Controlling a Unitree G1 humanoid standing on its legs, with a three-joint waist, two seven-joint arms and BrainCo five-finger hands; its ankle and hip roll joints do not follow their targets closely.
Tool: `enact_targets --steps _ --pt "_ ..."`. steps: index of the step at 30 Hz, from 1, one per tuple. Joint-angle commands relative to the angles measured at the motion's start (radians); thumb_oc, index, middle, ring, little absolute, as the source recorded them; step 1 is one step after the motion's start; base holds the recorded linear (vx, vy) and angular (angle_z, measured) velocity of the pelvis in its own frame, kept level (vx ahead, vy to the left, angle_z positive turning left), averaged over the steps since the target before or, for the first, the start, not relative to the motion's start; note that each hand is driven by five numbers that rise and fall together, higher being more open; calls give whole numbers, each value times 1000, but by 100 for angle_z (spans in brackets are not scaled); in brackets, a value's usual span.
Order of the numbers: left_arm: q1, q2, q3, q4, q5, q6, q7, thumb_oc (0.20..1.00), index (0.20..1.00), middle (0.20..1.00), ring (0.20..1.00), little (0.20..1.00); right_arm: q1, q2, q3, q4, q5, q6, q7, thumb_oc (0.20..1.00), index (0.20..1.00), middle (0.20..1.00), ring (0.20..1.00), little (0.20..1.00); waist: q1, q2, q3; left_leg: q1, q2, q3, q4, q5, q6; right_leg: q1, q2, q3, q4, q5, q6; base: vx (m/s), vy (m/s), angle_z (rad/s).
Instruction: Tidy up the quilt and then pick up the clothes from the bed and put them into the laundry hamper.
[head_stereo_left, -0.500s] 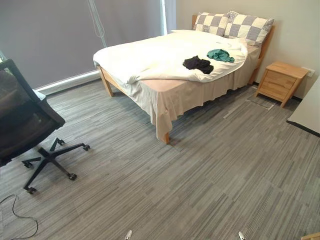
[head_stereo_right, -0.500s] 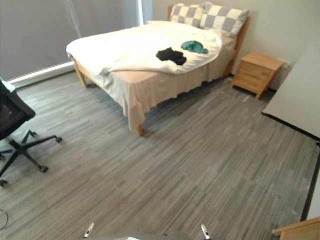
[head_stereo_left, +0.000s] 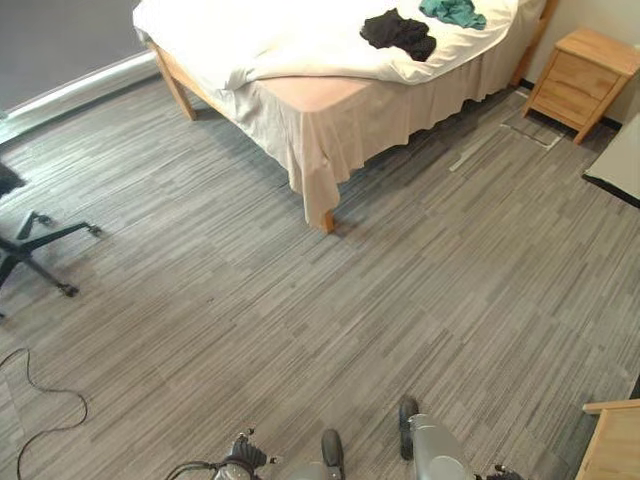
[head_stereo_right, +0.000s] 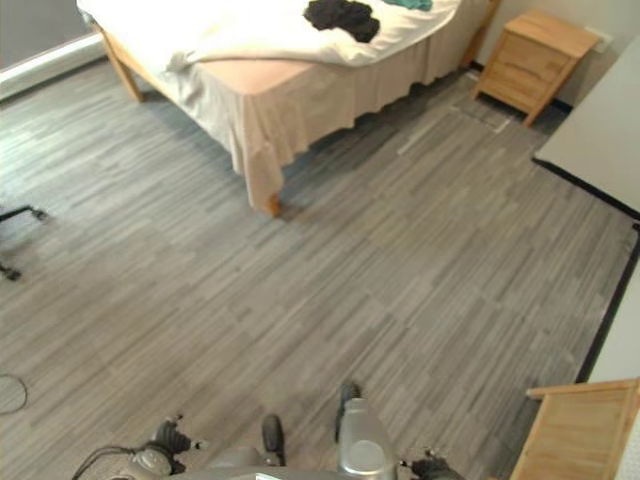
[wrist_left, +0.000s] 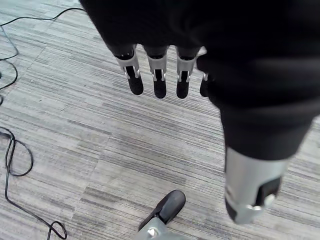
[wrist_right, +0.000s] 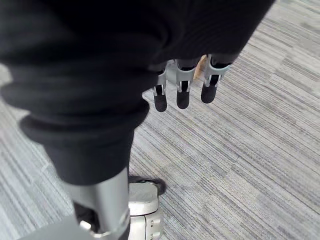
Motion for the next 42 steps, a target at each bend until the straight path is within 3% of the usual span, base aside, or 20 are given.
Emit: enact_targets --steps 1,4,7,8,10,11,13,15,17,19,22,25,27,30,32,33,38,39,41,42 --pt "-39 1 0 23 68 -20 8 1000 1000 1000 1000 1000 -20 -24 13 4 31 -12 -29 1000 1000 1000 1000 1000 -44 6 -8 139 17 -63 0 -138 -71 -17 3 -20 -132 131 61 289 -148 6" --pt "-30 -8 0 31 85 -26 5 1000 1000 1000 1000 1000 -5 -18 12 0 29 -12 -23 1000 1000 1000 1000 1000 -72 21 -16 196 39 -51 0 -187 -91 -73 -19 -45 -180 172 79 412 -176 -2" --pt "-23 -21 -3 36 85 -30 3 1000 1000 1000 1000 1000 10 -26 23 5 26 -17 -17 1000 1000 1000 1000 1000 -83 30 -34 239 58 -60 37 -204 -94 -54 -9 -78 -158 190 49 457 -210 13" --pt "-22 -27 -6 34 82 -29 4 1000 1000 1000 1000 1000 7 -31 27 7 21 -18 -16 1000 1000 1000 1000 1000 -92 38 -33 230 73 -62 93 -187 -105 -50 0 -78 -141 183 37 443 -265 3" --pt "-36 -31 1 16 58 -28 11 1000 1000 1000 1000 1000 -5 -43 50 20 -8 -17 -15 1000 1000 1000 1000 1000 -84 53 -35 163 96 -65 310 -55 -139 16 46 -87 -146 155 -7 352 -256 0" --pt "-36 -31 1 16 58 -28 11 1000 1000 1000 1000 1000 -5 -42 50 20 -8 -17 -15 1000 1000 1000 1000 1000 -85 52 -36 162 95 -66 310 -55 -139 15 45 -87 -146 155 -7 209 -221 -24" --pt "-59 -19 17 -44 -2 -34 29 1000 1000 1000 1000 1000 -37 -61 77 -13 -21 -30 -28 1000 1000 1000 1000 1000 -27 11 1 -5 83 -104 691 95 -146 145 62 -70 -205 123 -65 383 -365 -45" --pt "-79 -13 27 -68 -35 -36 57 1000 1000 1000 1000 1000 -76 -77 82 -29 -22 -29 -41 1000 1000 1000 1000 1000 21 -34 27 -124 58 -92 796 49 -123 207 43 -35 -219 92 -72 408 -247 -39" --pt "-76 -9 41 -75 -55 -46 69 1000 1000 1000 1000 1000 -93 -86 89 -35 -16 -28 -43 1000 1000 1000 1000 1000 68 -49 34 -217 32 -69 745 6 -111 262 40 2 -227 54 -65 437 -34 -55" --pt "-71 -19 46 -80 -70 -49 73 1000 1000 1000 1000 1000 -97 -93 96 -48 -10 -37 -46 1000 1000 1000 1000 1000 103 -35 27 -271 15 -46 534 -3 -96 319 55 36 -237 14 -49 569 95 -42" --pt "-55 -19 55 -70 -65 -45 65 1000 1000 1000 1000 1000 -96 -100 92 -47 -10 -37 -50 1000 1000 1000 1000 1000 145 -7 6 -289 22 -13 200 93 -97 388 79 54 -237 -46 -29 496 106 -57" --pt "-37 -11 57 -44 -35 -35 48 1000 1000 1000 1000 1000 -81 -92 89 -38 -39 -30 -51 1000 1000 1000 1000 1000 157 -17 -16 -276 35 64 142 109 -83 464 88 56 -229 -91 -27 494 61 -48" --pt "-22 -3 58 -16 -12 -23 44 1000 1000 1000 1000 1000 -65 -73 87 -33 -47 -32 -42 1000 1000 1000 1000 1000 168 -45 -34 -239 1 50 134 87 -50 451 78 55 -82 -107 -3 419 50 -13" --pt "-18 7 60 -8 9 -18 45 1000 1000 1000 1000 1000 -68 -59 86 -42 -61 -29 -30 1000 1000 1000 1000 1000 150 -44 -24 -149 -13 61 105 39 -11 306 32 15 240 32 108 328 95 2" --pt "-31 19 61 -17 3 -15 48 1000 1000 1000 1000 1000 -73 -52 84 -46 -68 -28 -31 1000 1000 1000 1000 1000 125 -10 -14 -76 12 38 58 27 -7 195 14 4 395 104 117 393 79 14" --pt "-35 21 60 -20 2 -17 48 1000 1000 1000 1000 1000 -73 -51 84 -44 -67 -26 -32 1000 1000 1000 1000 1000 115 -2 -9 -50 15 24 40 23 -7 160 3 -6 405 85 102 461 -6 41" --pt "-64 22 39 -40 -2 -35 53 1000 1000 1000 1000 1000 -62 -40 90 -49 -50 -29 -36 1000 1000 1000 1000 1000 58 -13 -5 27 5 -59 22 -27 -32 109 2 54 113 26 55 431 -154 87" --pt "-91 14 34 -43 -5 -44 68 1000 1000 1000 1000 1000 -67 -34 90 -43 -39 -26 -44 1000 1000 1000 1000 1000 28 -22 -4 59 7 -116 27 -69 -46 95 -25 173 -100 75 68 520 -249 105" --pt "-95 10 32 -43 -6 -48 74 1000 1000 1000 1000 1000 -65 -30 89 -41 -37 -22 -44 1000 1000 1000 1000 1000 14 -19 -7 77 14 -148 23 -88 -52 67 -38 248 -156 101 79 509 -246 114" --pt "-106 5 33 -42 -15 -52 80 1000 1000 1000 1000 1000 -56 -18 95 -31 -43 -11 -37 1000 1000 1000 1000 1000 -3 -19 -9 120 37 -203 17 -121 -72 22 -47 379 -182 127 104 462 -291 152"
